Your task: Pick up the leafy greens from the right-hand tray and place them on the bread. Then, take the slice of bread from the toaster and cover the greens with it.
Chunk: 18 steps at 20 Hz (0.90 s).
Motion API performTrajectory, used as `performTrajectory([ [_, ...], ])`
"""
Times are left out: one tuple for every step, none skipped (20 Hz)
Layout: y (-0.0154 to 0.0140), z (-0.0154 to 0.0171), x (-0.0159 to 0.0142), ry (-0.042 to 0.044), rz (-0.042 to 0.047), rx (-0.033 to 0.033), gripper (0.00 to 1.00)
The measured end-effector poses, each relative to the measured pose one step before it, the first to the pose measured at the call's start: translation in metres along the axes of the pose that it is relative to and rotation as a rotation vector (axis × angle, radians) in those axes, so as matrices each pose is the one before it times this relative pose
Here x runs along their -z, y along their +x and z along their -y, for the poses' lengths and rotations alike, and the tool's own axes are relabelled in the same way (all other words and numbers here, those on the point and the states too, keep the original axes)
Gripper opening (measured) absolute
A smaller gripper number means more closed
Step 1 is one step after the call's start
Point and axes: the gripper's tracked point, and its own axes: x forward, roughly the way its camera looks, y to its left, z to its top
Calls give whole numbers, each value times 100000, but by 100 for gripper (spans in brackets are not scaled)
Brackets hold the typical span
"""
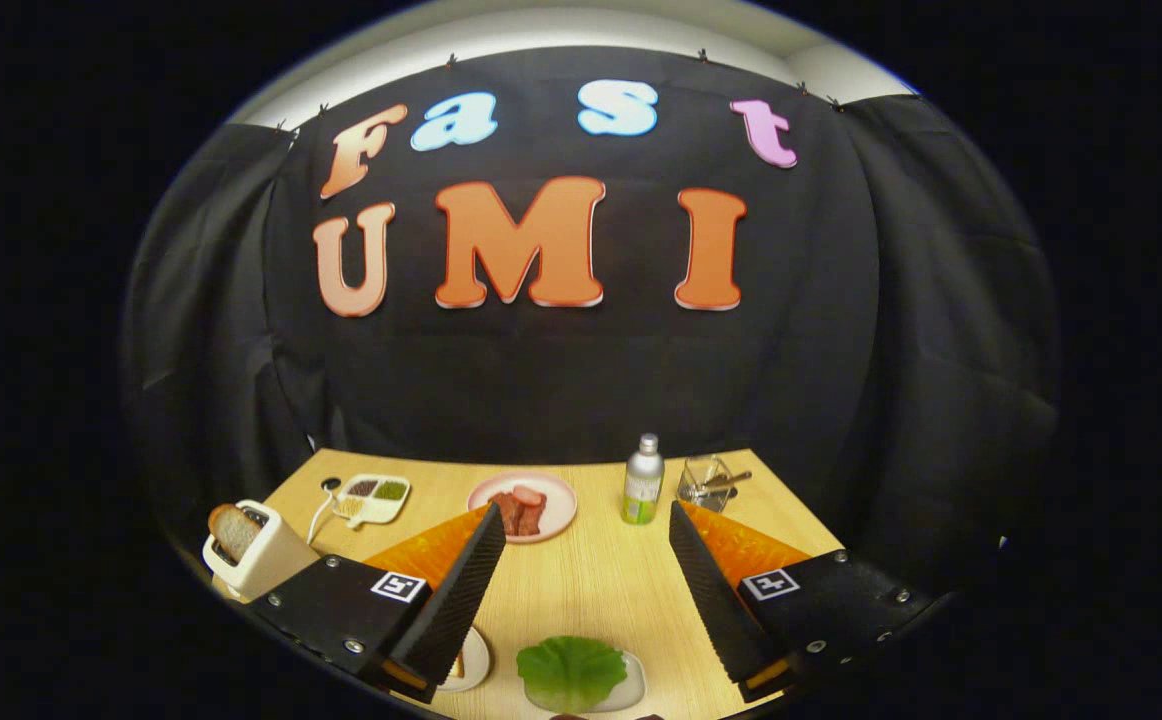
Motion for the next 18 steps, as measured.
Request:
performTrajectory([
  [447, -112, 2151, -363, -5878, -413, 99],
  [403, -55, 2075, -748, -6993, -295, 99],
  [408, 63, 1958, -499, -5599, -368, 99],
  [656, -144, 1607, -417, -4319, -400, 99],
  [672, -170, 1833, -562, -4712, -683, 99],
  [385, 28, 1407, -506, -4223, -647, 99],
  [418, -123, 1273, -369, -3612, -1172, 99],
  [395, -88, 1142, -343, -3452, -567, 99],
  [459, -238, 1040, -215, -3297, -1213, 99],
  [352, -14, 1094, -380, -3564, -242, 99],
  [502, -147, 914, -504, -2993, -892, 99],
  [580, 159, 894, -240, -2822, -179, 99],
  [673, -213, 630, 150, -2249, -1135, 99],
  [433, -72, 805, 233, -3147, -538, 100],
  [587, -160, 979, 297, -2938, -1045, 98],
  [642, -170, 812, 187, -3222, -265, 97],
  [790, -208, 805, 42, -2667, -646, 96],
  [595, -76, 679, -239, -3189, 118, 96],
])
